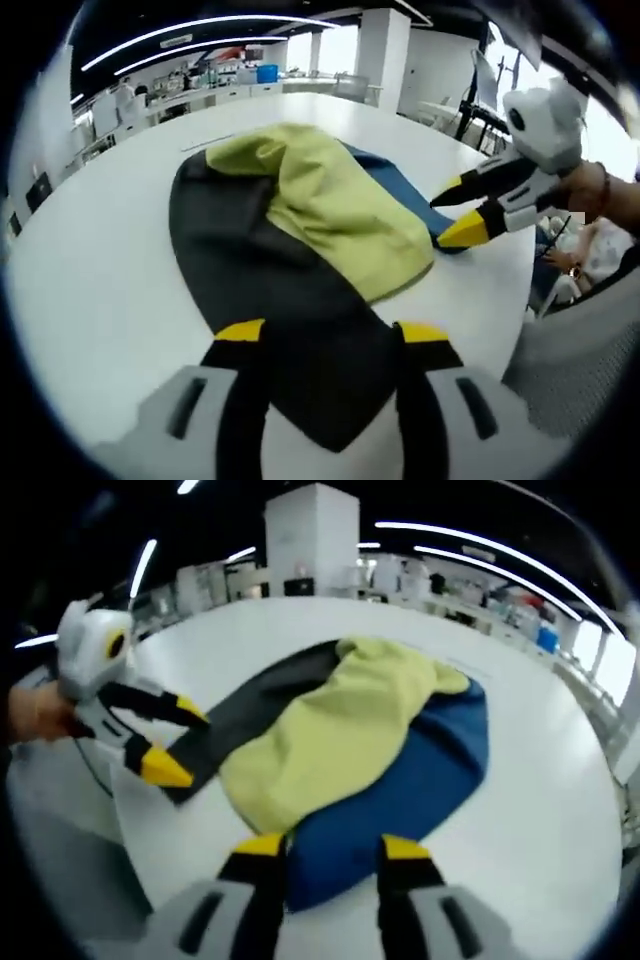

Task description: Fold the garment on the visible template until the final outline fits inside the template.

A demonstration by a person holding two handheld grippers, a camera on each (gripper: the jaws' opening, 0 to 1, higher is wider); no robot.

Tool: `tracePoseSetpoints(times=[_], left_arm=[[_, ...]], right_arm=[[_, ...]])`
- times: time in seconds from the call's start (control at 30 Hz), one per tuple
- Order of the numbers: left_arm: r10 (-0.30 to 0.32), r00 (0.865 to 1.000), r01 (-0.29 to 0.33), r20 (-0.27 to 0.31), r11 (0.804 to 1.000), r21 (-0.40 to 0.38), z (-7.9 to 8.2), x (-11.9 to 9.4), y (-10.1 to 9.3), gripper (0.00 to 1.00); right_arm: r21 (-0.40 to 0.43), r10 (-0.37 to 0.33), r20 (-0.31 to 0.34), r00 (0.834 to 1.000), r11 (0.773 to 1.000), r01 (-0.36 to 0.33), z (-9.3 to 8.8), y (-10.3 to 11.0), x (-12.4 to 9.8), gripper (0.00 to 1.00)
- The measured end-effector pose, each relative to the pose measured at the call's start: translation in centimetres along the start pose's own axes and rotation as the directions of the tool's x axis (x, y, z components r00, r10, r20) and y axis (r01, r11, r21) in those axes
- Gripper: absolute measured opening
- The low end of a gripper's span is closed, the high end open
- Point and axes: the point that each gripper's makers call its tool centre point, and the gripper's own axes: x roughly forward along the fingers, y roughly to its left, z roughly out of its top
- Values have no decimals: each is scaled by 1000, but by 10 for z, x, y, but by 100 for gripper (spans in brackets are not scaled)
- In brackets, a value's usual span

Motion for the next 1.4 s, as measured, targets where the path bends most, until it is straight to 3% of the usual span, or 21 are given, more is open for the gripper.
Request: tracePoseSetpoints(times=[0.23,0.37,0.57,0.7,0.8,1.1,1.23,1.4], left_arm=[[69,997,-69,-21,998,-9,-5,-3,10,25],[110,994,-110,-6,993,-52,-5,-3,19,15],[127,992,-127,3,990,-62,-4,-3,17,11],[146,989,-144,17,987,-72,-3,-3,18,10],[149,989,-148,15,987,-69,-3,-1,18,0],[151,989,-151,1,986,-66,-2,1,18,0],[118,992,-124,-39,975,-184,-7,-2,21,0],[146,989,-146,-11,972,-184,0,-12,40,0]], right_arm=[[15,-55,-3,998,998,55,-3,-7,1,16],[37,-78,6,997,996,77,-3,-12,0,10],[39,-96,9,995,995,95,-3,-17,-2,1],[46,-96,6,995,994,95,-5,-18,-1,0],[49,-97,6,995,994,97,-5,-18,-1,0],[56,-95,0,996,994,94,-6,-19,-2,0],[49,-98,5,995,994,97,-5,-21,-5,0],[38,-95,5,996,995,94,-2,-24,-11,0]])
